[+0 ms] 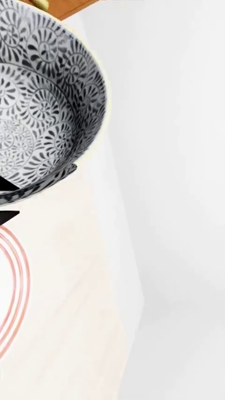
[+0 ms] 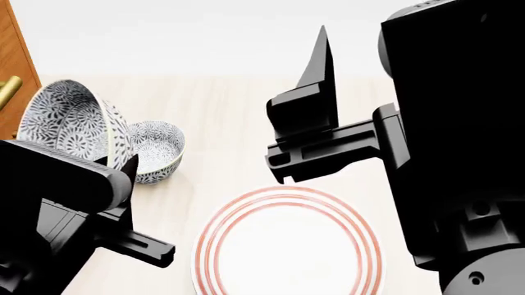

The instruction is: Put the bowl at the front on the plate.

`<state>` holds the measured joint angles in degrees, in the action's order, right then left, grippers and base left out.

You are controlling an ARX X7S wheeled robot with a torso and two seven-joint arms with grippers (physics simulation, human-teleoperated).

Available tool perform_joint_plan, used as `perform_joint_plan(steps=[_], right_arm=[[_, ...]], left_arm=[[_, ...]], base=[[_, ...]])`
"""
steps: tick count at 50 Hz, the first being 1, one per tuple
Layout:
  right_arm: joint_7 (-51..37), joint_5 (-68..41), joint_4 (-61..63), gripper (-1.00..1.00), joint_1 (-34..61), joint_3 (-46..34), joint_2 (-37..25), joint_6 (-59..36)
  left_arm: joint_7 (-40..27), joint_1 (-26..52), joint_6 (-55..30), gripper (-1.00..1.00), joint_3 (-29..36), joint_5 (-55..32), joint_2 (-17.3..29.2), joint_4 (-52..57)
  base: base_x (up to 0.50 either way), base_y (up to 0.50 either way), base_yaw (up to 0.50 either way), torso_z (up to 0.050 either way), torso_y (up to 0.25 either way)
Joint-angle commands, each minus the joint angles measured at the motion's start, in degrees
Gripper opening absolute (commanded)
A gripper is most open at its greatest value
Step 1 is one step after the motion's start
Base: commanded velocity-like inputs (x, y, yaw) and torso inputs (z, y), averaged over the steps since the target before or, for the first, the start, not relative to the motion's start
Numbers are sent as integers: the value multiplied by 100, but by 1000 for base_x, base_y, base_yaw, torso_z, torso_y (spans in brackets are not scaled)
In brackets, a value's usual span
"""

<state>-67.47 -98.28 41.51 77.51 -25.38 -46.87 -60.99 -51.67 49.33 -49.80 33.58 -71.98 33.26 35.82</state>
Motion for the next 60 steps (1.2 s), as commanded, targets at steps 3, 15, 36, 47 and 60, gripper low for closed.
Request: perform_joint_plan(steps=[3, 15, 36, 47, 60], right_arm=[[-19, -5, 24, 100, 4, -30, -6, 28], [-55, -79, 20, 100, 123, -51, -17, 30], [-50, -120, 52, 100, 285, -49, -50, 52], [-121, -202, 102, 100, 311, -38, -116, 93], [-278, -475, 58, 100, 616, -72, -192, 54]], left_arm=[[269, 347, -158, -100, 269, 320, -136, -227], [572, 675, -518, -100, 810, 682, -233, -336], [1281, 1305, -983, -100, 1362, 784, -571, -1058], [1884, 1808, -1118, -100, 1746, 1085, -786, -1646], [2294, 2076, -1215, -100, 2032, 1185, -1002, -2061]], base=[[0, 0, 0, 0, 0], [0, 0, 0, 0, 1], [0, 0, 0, 0, 0], [0, 0, 0, 0, 1], [0, 0, 0, 0, 0]])
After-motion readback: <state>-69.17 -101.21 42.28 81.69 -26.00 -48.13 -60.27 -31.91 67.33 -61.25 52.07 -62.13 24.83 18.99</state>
